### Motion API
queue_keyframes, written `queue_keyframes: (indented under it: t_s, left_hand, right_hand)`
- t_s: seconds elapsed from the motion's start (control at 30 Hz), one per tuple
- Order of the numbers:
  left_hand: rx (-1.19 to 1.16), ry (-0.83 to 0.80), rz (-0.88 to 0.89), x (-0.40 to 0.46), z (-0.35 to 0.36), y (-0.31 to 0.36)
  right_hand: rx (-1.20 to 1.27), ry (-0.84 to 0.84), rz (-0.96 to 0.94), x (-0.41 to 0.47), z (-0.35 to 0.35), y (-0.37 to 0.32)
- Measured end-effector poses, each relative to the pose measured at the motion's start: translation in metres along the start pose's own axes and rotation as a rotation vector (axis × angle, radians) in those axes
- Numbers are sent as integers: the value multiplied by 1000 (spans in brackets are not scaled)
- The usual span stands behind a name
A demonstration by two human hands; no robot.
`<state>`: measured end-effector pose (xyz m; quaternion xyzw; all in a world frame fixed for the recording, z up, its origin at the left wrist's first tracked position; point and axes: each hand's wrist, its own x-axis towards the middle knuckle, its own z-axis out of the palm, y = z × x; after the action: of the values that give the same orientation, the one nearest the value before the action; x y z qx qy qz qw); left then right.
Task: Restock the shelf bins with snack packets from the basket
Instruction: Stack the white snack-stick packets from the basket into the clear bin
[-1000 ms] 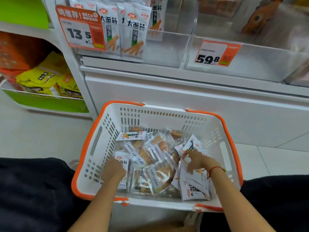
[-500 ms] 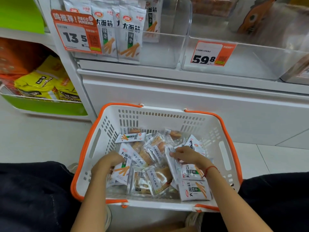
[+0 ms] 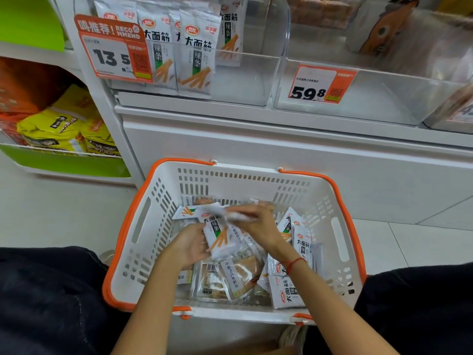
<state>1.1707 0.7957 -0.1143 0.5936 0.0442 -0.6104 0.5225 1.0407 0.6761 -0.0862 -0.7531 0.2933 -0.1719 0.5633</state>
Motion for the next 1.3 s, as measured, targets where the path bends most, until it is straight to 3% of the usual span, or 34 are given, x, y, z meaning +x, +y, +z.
queue_keyframes:
  t_s: [0.1, 0.27, 0.33, 0.4, 0.47, 0.67, 0.77, 0.87, 0.93, 1.07, 1.17, 1.3]
  left_hand:
    - [-191, -11, 37, 6, -6, -1]
    - [-93, 20, 127, 6, -6, -2]
    - [9, 83, 210, 10, -5, -3]
    - [125, 120, 276, 10, -3, -3]
    - [188, 136, 313, 7, 2, -2]
    - [272, 70, 323, 4, 20, 1]
    - [192, 51, 314, 4, 28, 2]
    - [247, 61, 313, 7, 25, 1]
    - [206, 102, 300, 13, 17, -2]
    - [142, 76, 254, 20, 11, -2]
    - [127, 53, 236, 19, 12, -4]
    - [81, 79, 230, 21, 11, -6]
  right_hand:
    - [-381, -303, -136, -4, 10, 15]
    - [-399, -511, 14, -4, 17, 18]
    - [-231, -465, 95, -5, 19, 10]
    - [-92, -282, 157, -5, 20, 5]
    - [-136, -130, 178, -3, 20, 6]
    - [-196, 49, 242, -3, 23, 25]
    - [-136, 55, 261, -5, 21, 23]
    - [-54, -164, 366, 3, -4, 11]
    - [-233, -264, 517, 12, -36, 14]
    - [-932, -227, 669, 7, -88, 45]
    - [-957, -437, 707, -12, -83, 66]
    - [-1127, -405, 639, -20, -77, 82]
